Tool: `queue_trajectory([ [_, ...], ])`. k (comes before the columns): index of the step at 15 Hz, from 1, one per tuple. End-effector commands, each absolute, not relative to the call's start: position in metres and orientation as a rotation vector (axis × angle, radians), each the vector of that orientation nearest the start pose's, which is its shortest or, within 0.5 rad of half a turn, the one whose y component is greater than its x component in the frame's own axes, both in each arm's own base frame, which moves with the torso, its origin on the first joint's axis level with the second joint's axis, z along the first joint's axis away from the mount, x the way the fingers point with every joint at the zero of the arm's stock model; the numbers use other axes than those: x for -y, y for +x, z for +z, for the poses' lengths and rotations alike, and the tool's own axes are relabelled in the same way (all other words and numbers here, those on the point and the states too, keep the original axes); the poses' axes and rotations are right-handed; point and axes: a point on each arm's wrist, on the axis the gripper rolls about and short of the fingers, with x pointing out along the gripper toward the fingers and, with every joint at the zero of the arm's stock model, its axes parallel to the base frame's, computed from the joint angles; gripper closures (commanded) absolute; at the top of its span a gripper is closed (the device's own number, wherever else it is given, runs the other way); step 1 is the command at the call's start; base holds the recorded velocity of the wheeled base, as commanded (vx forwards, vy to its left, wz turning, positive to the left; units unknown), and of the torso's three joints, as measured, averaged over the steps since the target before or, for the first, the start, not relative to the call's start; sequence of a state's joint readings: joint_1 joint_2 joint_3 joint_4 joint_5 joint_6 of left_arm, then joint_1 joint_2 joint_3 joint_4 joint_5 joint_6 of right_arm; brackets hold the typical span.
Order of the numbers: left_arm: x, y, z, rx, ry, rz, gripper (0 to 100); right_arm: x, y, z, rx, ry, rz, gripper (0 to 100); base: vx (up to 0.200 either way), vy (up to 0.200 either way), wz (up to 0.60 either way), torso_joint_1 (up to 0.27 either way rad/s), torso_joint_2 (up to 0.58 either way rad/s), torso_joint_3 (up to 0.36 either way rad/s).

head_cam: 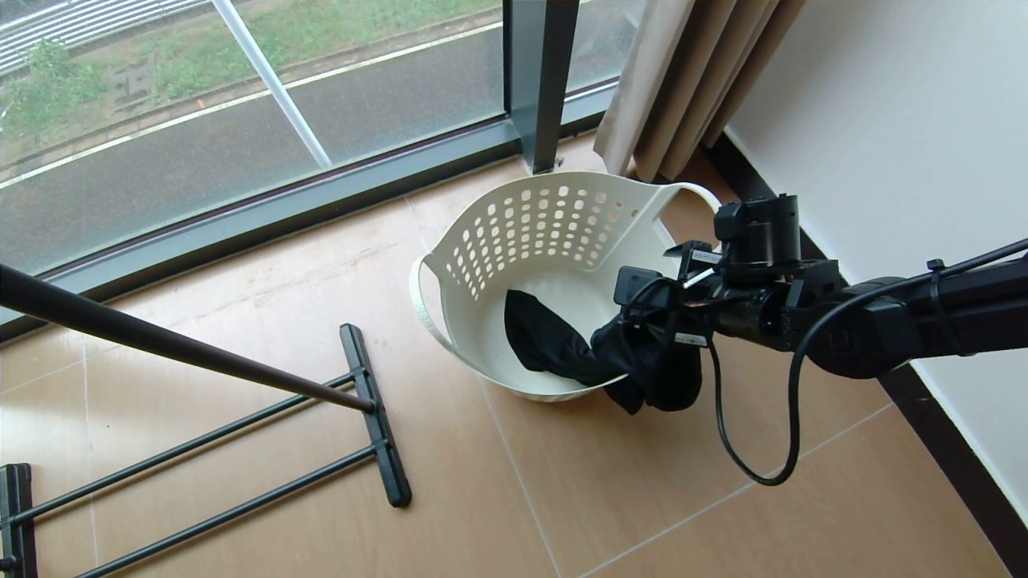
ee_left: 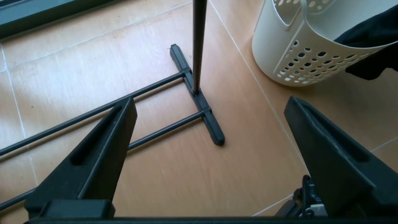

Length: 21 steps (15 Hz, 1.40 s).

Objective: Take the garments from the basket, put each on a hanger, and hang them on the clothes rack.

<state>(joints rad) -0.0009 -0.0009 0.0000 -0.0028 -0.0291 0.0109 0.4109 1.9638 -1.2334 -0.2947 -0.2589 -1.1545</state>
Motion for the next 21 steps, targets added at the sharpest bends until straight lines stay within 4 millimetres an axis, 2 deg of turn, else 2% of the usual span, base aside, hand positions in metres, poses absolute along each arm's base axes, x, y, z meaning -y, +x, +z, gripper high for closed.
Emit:
queue_trajectory([
  [1,0.001,-0.023,0.076,0.003,0.011,-0.031,0,-0.150,0.360,0.173,-0.283,-1.278,0.372,0,0.000,0.000,0.00,0.000,0.00,0.000],
  [6,0.001,-0.023,0.076,0.003,0.009,-0.031,0,-0.148,0.374,0.168,-0.291,-1.274,0.356,0,0.000,0.000,0.00,0.000,0.00,0.000],
  [12,0.001,-0.023,0.076,0.003,0.009,-0.032,0,-0.147,0.381,0.166,-0.294,-1.270,0.347,0,0.000,0.000,0.00,0.000,0.00,0.000],
  [13,0.001,-0.023,0.076,0.003,0.009,-0.032,0,-0.146,0.381,0.166,-0.294,-1.269,0.346,100,0.000,0.000,0.00,0.000,0.00,0.000],
  [17,0.001,-0.023,0.076,0.003,0.009,-0.031,0,-0.146,0.381,0.168,-0.289,-1.266,0.344,100,0.000,0.000,0.00,0.000,0.00,0.000],
  [19,0.001,-0.023,0.076,0.003,0.009,-0.032,0,-0.144,0.372,0.183,-0.259,-1.243,0.327,100,0.000,0.000,0.00,0.000,0.00,0.000],
  [20,0.001,-0.023,0.076,0.003,0.009,-0.032,0,-0.143,0.372,0.183,-0.259,-1.239,0.327,100,0.000,0.000,0.00,0.000,0.00,0.000],
  [21,0.001,-0.023,0.076,0.003,0.009,-0.032,0,-0.139,0.354,0.201,-0.238,-1.165,0.304,100,0.000,0.000,0.00,0.000,0.00,0.000],
])
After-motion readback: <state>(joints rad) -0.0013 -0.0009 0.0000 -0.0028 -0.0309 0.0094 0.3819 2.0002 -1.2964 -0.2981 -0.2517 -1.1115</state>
